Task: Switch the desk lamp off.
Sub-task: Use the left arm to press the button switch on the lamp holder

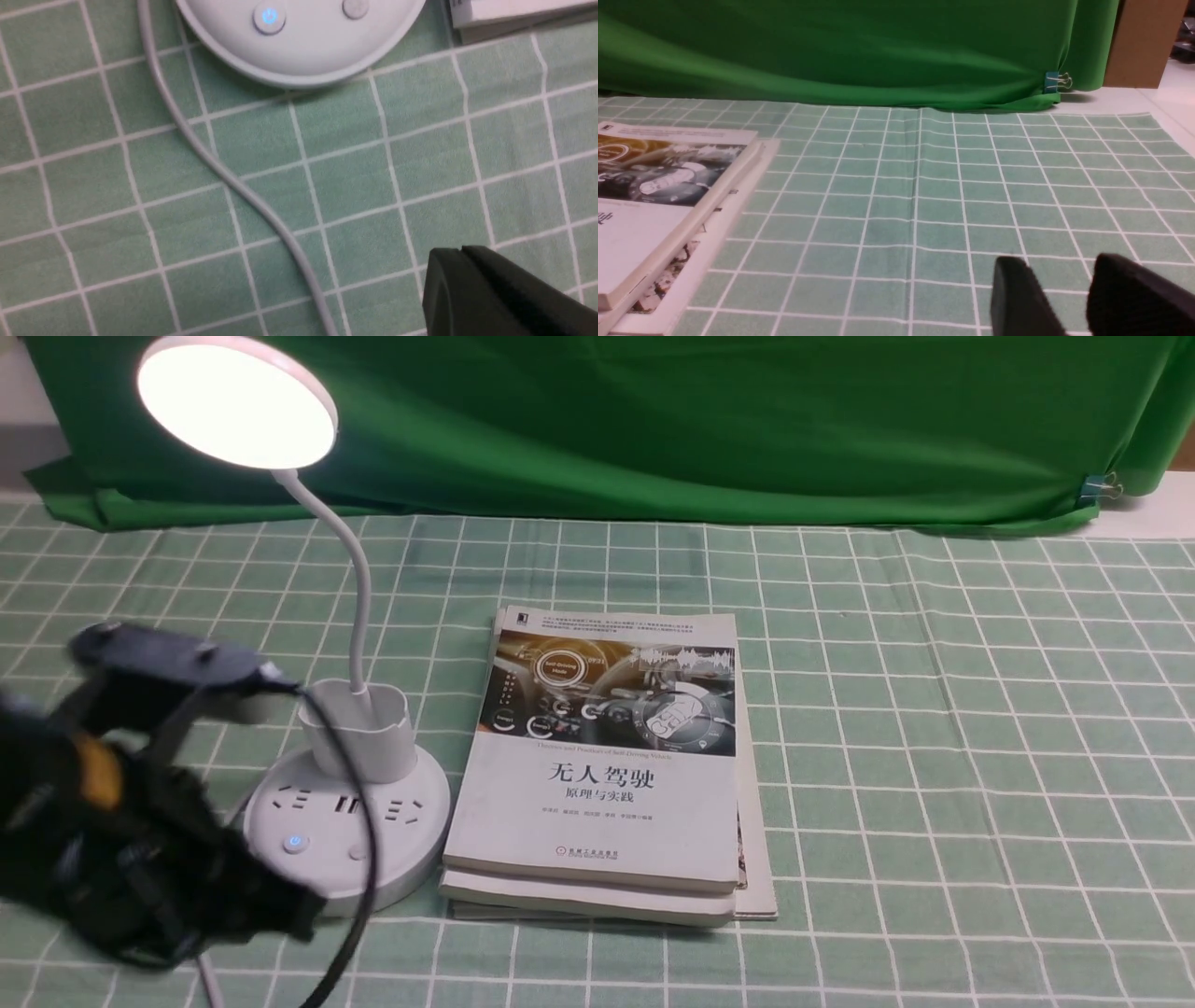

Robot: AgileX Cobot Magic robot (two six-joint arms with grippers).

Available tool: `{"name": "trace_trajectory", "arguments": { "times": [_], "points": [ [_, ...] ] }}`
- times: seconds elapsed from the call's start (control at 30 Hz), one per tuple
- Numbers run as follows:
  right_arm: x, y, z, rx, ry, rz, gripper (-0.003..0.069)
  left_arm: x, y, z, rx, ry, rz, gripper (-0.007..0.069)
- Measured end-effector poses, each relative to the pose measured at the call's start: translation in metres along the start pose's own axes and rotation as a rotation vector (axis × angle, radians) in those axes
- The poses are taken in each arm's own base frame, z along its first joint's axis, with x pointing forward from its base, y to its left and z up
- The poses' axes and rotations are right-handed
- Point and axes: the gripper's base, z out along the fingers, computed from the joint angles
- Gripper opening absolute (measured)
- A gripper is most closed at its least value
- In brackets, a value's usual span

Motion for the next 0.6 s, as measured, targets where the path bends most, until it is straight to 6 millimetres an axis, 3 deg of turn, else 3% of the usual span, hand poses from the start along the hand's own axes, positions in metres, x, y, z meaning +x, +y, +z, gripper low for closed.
{"name": "trace_trajectory", "arguments": {
  "times": [0.4,0.6],
  "points": [
    [0.0,0.0,0.0,0.0,0.0,0.0,0.0242,-0.049,-0.003,0.031,0.024,0.104,-0.023,0.0001],
    [0.0,0.0,0.0,0.0,0.0,0.0,0.0242,-0.063,0.007,0.056,0.052,0.161,-0.059,0.0001]
  ]
}}
